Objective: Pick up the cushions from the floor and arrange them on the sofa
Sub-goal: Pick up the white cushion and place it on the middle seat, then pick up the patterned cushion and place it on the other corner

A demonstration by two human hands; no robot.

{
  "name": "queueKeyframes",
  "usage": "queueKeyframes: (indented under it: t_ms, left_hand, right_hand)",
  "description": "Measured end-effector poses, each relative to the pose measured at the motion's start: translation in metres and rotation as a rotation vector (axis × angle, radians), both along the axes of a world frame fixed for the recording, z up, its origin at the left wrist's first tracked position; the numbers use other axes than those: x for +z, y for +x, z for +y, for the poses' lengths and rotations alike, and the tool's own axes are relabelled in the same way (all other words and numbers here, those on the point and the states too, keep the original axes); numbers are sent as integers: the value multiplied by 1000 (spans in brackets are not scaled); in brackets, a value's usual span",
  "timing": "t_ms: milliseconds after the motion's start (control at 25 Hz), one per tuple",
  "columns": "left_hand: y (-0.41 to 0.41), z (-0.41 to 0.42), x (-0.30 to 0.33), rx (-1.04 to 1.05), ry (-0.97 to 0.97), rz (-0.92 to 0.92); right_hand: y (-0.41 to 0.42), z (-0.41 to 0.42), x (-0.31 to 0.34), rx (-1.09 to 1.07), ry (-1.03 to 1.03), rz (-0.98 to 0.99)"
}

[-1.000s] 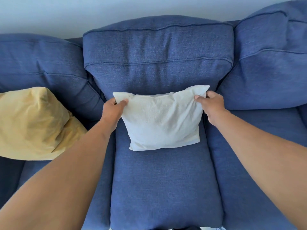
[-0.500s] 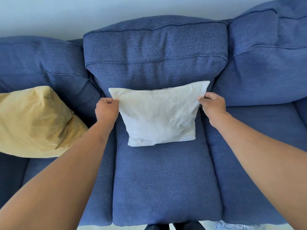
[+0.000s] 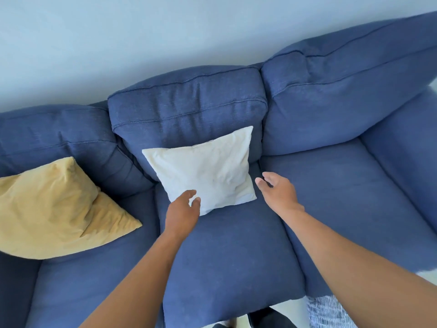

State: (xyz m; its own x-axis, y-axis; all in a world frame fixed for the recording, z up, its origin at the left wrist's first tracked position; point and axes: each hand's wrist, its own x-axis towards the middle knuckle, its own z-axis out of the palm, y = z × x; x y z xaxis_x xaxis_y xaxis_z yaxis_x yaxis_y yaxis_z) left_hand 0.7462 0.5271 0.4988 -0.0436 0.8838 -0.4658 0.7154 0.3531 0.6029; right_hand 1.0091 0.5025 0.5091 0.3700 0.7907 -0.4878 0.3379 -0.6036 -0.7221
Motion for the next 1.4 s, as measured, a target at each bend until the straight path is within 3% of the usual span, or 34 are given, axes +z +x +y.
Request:
queueKeyframes:
  t_ms: [240,560,1080,1400]
  left_hand:
    - [52,-53,3,-495,28,62]
    - [120,-136,6,-867,33,3]
    - [275,-281,-25,-1404,-35,97]
    - [362,-351,-47,-1518,-64,226]
  right_hand:
    - [12,-106,5,63,-151,-314]
    - [36,-252,11,-179,-255,-471]
    - [93,-483,-12,-669,-433,-340]
    - [157,-556,-49,-864,-350,-138]
